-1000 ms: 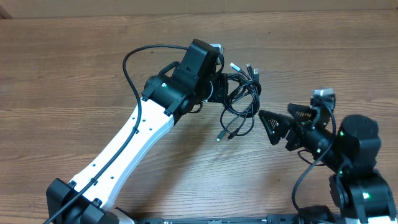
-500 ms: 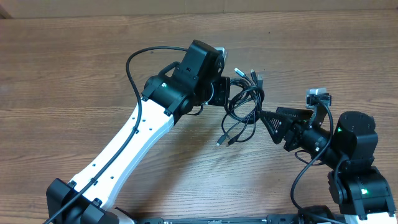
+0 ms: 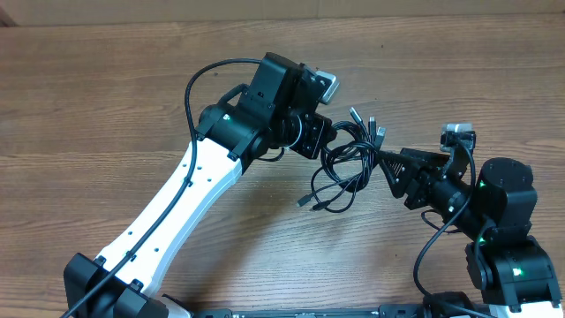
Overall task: Untangle cables
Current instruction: 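Move the right gripper to the hanging cables and grasp a strand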
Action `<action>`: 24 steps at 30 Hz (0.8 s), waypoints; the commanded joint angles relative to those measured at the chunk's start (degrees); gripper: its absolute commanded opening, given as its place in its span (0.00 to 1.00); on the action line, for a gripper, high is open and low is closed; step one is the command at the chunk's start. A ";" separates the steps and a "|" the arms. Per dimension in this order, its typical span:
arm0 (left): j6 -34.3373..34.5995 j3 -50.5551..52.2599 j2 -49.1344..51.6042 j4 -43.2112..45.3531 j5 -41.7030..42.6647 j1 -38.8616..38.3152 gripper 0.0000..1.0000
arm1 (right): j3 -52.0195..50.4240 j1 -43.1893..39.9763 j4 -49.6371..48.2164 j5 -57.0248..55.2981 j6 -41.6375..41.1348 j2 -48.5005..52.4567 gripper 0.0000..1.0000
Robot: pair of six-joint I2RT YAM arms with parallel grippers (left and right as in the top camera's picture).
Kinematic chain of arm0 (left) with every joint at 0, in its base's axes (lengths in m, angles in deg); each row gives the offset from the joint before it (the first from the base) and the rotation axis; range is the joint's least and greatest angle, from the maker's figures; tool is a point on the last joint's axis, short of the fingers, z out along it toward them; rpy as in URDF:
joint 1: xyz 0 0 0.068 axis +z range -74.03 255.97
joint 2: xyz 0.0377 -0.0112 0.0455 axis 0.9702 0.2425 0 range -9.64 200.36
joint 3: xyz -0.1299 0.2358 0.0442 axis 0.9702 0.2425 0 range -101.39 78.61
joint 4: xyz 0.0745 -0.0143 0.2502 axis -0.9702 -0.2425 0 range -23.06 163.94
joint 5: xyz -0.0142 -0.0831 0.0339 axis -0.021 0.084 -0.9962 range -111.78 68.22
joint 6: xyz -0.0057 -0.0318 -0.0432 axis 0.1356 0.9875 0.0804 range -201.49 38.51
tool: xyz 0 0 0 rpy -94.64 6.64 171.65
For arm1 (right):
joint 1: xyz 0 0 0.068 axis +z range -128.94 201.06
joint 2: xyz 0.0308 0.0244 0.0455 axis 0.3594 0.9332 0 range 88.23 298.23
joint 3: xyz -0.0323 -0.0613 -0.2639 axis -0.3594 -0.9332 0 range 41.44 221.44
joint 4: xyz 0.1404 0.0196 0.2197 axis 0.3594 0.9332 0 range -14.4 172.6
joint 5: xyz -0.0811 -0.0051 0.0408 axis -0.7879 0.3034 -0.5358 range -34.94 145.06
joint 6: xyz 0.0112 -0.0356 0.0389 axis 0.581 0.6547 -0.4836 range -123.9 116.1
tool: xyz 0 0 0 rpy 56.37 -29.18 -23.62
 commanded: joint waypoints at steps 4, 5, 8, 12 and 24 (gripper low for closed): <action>-4.17 -1.60 -1.77 1.51 2.93 0.24 0.04 | 0.98 -0.04 -0.09 -0.13 -0.02 -0.39 0.52; -4.50 -1.60 -1.77 1.79 2.95 0.24 0.04 | 0.98 -0.04 -0.07 -0.13 -0.02 -0.39 0.51; -4.57 -1.60 -1.77 2.51 2.95 0.24 0.04 | 0.98 -0.07 -0.07 -0.17 0.04 -0.33 0.50; -4.24 -1.60 -1.77 4.44 5.05 0.24 0.04 | 0.98 -0.07 -0.04 -0.15 0.20 0.81 0.51; -5.64 -1.60 -1.77 4.70 13.42 0.20 0.04 | 0.98 -0.07 -0.13 -3.76 0.42 6.64 0.50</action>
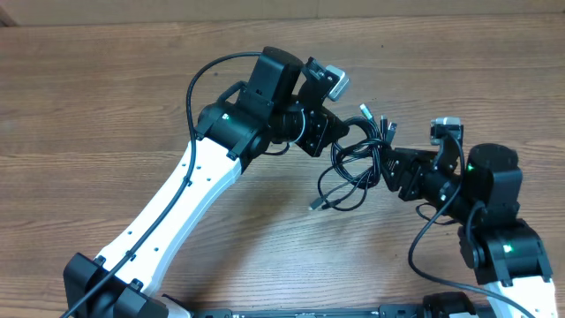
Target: Untangle cables
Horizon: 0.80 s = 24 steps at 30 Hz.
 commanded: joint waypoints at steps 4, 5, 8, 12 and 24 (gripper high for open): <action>-5.66 -1.60 -1.77 -1.22 10.23 0.04 0.04 | 0.98 -0.07 -0.22 -8.85 0.44 0.72 0.49; -5.66 -1.60 -1.77 -1.16 10.45 0.07 0.04 | 0.98 -0.07 -0.15 -10.10 0.44 0.72 0.50; -5.60 -1.60 -1.77 -0.28 7.67 0.11 0.04 | 0.98 -0.07 -0.15 -9.66 0.57 0.72 0.47; -5.35 -1.60 -1.77 0.04 2.10 0.11 0.04 | 0.98 -0.07 -0.13 -4.11 0.63 0.72 0.46; -1.05 -1.60 -1.77 8.28 5.77 0.52 0.04 | 0.98 -0.07 -0.13 -0.44 3.43 1.79 0.56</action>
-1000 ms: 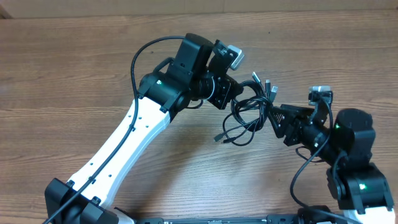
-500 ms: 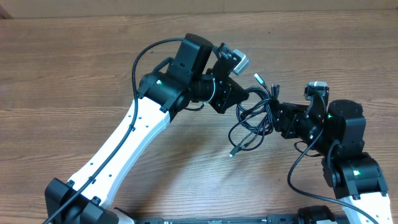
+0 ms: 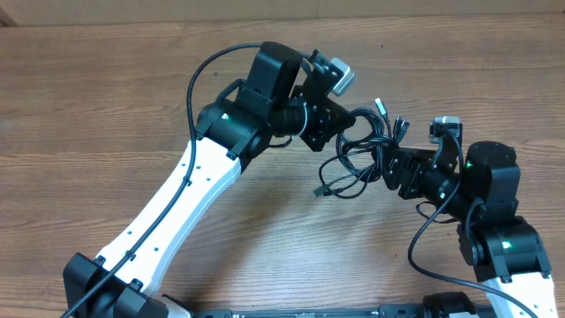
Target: Untangle cables
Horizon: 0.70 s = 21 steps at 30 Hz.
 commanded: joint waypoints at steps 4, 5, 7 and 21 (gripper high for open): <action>2.10 -1.60 -1.77 1.77 9.75 0.50 0.04 | 0.98 -0.04 -0.13 -10.67 2.47 2.82 0.56; 2.10 -1.60 -1.77 1.77 11.30 0.61 0.04 | 0.98 -0.04 -0.11 -13.92 2.47 3.48 0.56; 2.12 -1.60 -1.77 1.73 13.92 0.96 0.04 | 0.98 -0.04 0.20 -18.82 2.05 4.50 0.56; 4.26 -1.60 -1.77 -0.17 19.63 8.13 0.04 | 0.98 -0.04 5.53 -34.80 -0.92 5.57 0.57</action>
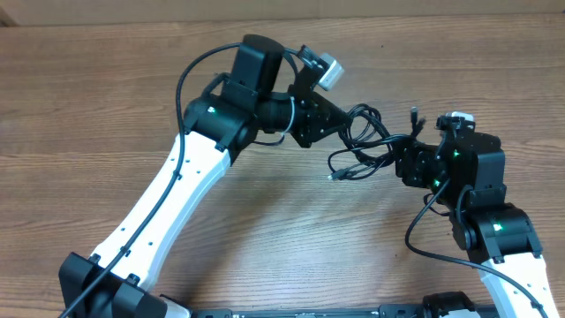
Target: Untangle cables
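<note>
A tangle of thin black cables (pixel 366 146) is strung between my two grippers in the overhead view, its loops pulled flat and narrow. My left gripper (pixel 341 125) reaches in from the left and is shut on the left side of the tangle. From the right, my right gripper (pixel 400 159) is shut on the tangle's right side. One plug end (pixel 335 177) dangles at the lower left. Another plug (pixel 415 113) sticks up at the upper right. The fingertips themselves are partly hidden by cable loops.
The wooden table (pixel 106 106) spreads out all around. My left arm's white link (pixel 168 203) crosses the lower left. The right arm's black body (pixel 494 230) fills the lower right. A table edge runs along the top of the view.
My left wrist has swung a little left and my right arm a little right and up. The cable loops are drawn tighter and flatter, and the dangling plug has risen.
At first both grippers held the tangle, with wide loose loops hanging between them and plugs fanned out above. Over the two following moments the arms and tangle shifted toward the far side of the table. Now the grippers stand further apart and the loops are stretched thin.
</note>
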Action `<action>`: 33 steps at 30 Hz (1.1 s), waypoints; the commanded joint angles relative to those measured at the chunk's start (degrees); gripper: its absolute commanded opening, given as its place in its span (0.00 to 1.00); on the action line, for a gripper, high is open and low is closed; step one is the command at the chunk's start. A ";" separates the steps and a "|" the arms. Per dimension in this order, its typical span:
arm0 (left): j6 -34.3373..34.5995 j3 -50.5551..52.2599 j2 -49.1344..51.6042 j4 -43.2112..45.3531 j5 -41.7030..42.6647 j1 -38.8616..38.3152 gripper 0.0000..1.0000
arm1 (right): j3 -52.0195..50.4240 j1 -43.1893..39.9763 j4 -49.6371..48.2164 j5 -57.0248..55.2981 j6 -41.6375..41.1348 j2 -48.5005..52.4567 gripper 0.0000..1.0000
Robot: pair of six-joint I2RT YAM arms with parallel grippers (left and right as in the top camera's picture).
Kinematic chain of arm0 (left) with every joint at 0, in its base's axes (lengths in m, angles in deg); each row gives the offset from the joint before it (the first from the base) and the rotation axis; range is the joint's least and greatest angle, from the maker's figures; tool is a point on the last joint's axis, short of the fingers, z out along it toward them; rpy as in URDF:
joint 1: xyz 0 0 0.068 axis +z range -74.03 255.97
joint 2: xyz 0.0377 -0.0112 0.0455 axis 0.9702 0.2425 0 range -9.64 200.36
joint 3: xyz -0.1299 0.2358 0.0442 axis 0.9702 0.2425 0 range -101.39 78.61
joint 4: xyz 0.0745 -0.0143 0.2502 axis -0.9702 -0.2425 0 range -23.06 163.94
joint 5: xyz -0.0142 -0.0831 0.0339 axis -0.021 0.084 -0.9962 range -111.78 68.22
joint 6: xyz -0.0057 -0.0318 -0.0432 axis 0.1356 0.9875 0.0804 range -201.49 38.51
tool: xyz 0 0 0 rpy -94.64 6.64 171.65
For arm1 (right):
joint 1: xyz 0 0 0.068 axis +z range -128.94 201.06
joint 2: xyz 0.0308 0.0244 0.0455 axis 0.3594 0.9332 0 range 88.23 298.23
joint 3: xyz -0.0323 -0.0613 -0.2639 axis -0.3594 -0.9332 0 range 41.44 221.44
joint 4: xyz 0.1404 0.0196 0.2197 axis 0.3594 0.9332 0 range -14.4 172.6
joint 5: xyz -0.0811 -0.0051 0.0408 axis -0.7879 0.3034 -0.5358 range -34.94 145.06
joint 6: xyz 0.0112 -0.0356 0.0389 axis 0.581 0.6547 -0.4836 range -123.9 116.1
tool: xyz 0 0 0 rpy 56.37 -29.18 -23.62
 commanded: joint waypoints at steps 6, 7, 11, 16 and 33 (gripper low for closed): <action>1.20 -1.62 -1.79 0.59 5.62 5.66 0.04 | 0.11 -0.74 6.10 -12.79 -3.76 0.59 0.57; 1.18 -1.62 -1.79 0.26 5.53 6.03 0.04 | 0.11 -0.74 6.73 -13.40 -4.72 0.59 0.57; 1.16 -1.62 -1.79 -2.34 3.13 7.85 0.04 | 0.11 -0.74 10.54 -16.83 -8.31 0.59 0.58; 0.98 -1.62 -1.79 -5.09 2.73 10.40 0.04 | 0.11 -0.74 13.75 -18.43 -11.23 0.59 0.58; -0.13 -1.62 -1.79 -11.43 -1.88 13.75 0.04 | 0.17 -0.74 13.77 -17.84 -18.45 -2.45 0.66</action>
